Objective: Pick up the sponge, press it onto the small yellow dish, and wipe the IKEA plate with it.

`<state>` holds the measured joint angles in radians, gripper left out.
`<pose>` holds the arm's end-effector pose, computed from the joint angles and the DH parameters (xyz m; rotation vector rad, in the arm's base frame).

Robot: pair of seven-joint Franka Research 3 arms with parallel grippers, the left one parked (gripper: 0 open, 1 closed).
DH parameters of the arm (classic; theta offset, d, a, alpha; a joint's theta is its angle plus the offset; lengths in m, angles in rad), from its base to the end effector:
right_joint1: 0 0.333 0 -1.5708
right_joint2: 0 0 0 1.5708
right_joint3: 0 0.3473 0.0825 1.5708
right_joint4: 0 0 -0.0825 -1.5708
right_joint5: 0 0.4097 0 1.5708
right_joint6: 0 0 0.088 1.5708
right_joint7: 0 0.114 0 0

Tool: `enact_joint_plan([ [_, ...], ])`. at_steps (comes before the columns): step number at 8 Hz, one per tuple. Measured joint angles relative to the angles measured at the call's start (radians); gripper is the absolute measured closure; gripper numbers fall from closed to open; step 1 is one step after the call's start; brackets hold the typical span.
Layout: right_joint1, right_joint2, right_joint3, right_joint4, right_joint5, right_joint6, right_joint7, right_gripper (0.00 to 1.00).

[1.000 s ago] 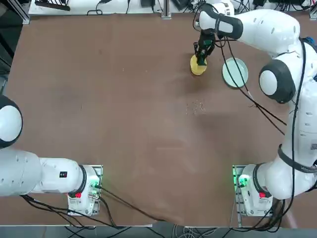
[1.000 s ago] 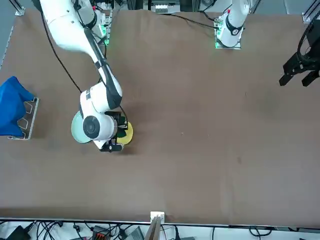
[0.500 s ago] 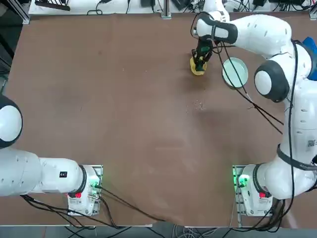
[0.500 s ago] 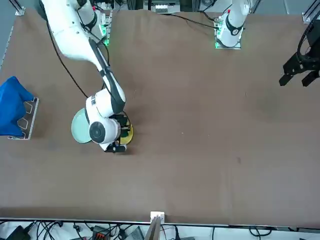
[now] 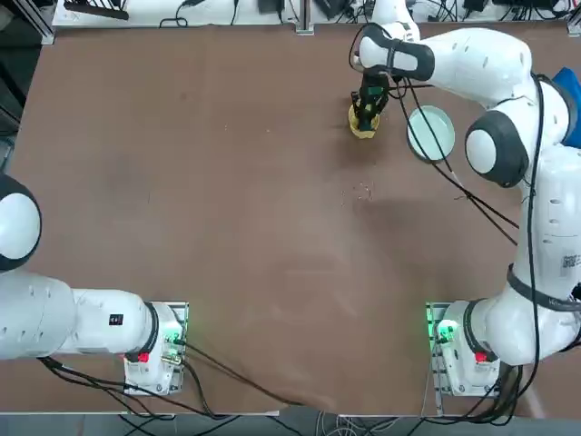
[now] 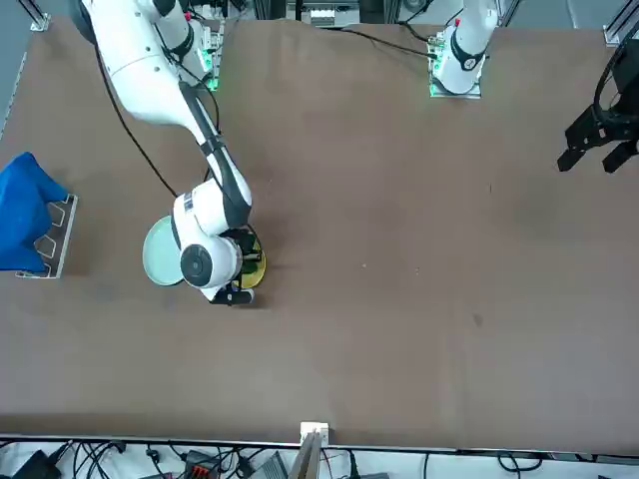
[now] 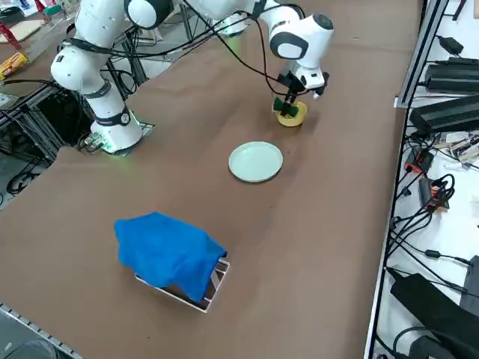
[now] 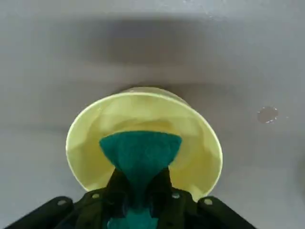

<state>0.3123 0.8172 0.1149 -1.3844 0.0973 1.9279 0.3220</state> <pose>0.6807 0.3003 0.2057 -3.0400 -0.0517 0.4815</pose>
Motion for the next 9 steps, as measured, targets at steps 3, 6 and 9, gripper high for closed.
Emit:
enact_joint_plan([
  [3, -0.003, 0.016, 0.000, 0.003, 0.000, 0.018, -0.019, 0.78],
  [6, -0.003, 0.018, 0.000, 0.006, 0.001, 0.021, -0.021, 0.78],
  [9, -0.003, 0.020, 0.000, 0.008, 0.001, 0.023, -0.022, 0.78],
])
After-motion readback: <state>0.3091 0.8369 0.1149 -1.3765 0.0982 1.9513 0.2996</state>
